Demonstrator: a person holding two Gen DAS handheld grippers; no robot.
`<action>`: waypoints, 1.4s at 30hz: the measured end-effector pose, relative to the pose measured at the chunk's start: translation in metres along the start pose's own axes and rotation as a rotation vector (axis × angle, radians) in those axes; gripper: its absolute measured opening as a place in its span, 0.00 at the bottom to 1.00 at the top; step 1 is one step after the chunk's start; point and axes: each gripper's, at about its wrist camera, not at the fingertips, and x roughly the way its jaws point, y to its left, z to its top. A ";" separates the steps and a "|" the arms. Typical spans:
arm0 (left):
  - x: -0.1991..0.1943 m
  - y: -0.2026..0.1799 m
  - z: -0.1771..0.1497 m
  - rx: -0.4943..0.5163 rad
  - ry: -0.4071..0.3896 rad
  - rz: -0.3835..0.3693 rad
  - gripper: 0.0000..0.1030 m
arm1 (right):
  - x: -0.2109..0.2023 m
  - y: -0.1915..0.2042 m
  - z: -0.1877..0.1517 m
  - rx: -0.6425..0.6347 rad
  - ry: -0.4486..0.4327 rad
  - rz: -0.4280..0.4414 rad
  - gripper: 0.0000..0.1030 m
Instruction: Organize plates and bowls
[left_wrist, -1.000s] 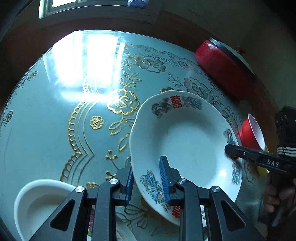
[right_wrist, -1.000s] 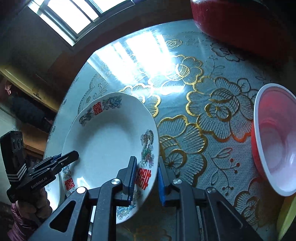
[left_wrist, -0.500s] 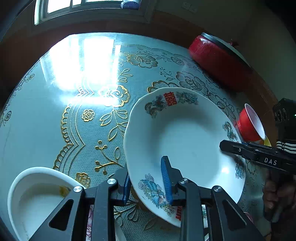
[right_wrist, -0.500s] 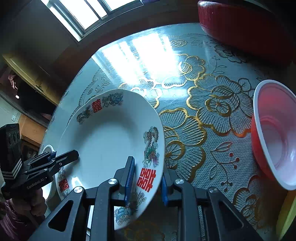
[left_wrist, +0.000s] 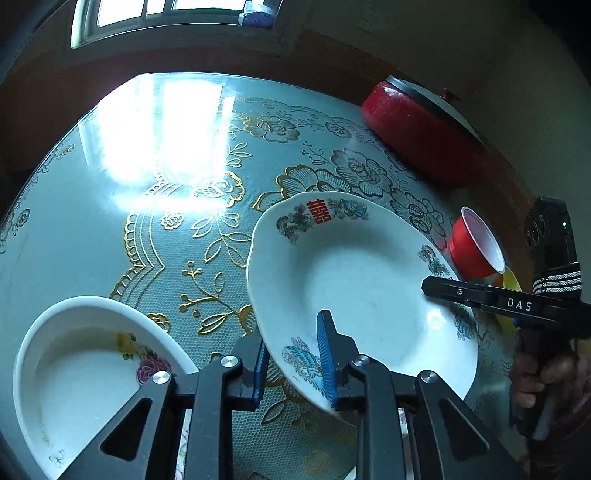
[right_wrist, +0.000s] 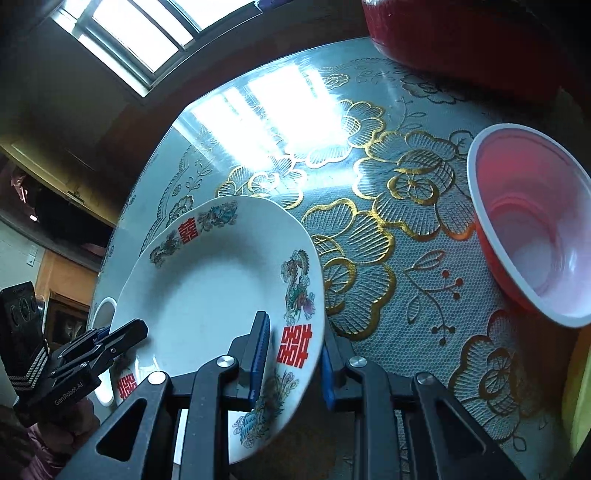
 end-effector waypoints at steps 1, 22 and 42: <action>-0.003 -0.001 -0.001 0.003 -0.005 -0.006 0.24 | -0.003 0.000 -0.002 -0.003 -0.007 0.001 0.22; -0.048 -0.013 -0.032 0.057 -0.096 0.005 0.25 | -0.058 0.008 -0.053 -0.002 -0.091 0.071 0.18; -0.104 -0.026 -0.101 0.047 -0.120 -0.101 0.25 | -0.106 0.031 -0.132 -0.045 -0.126 0.123 0.18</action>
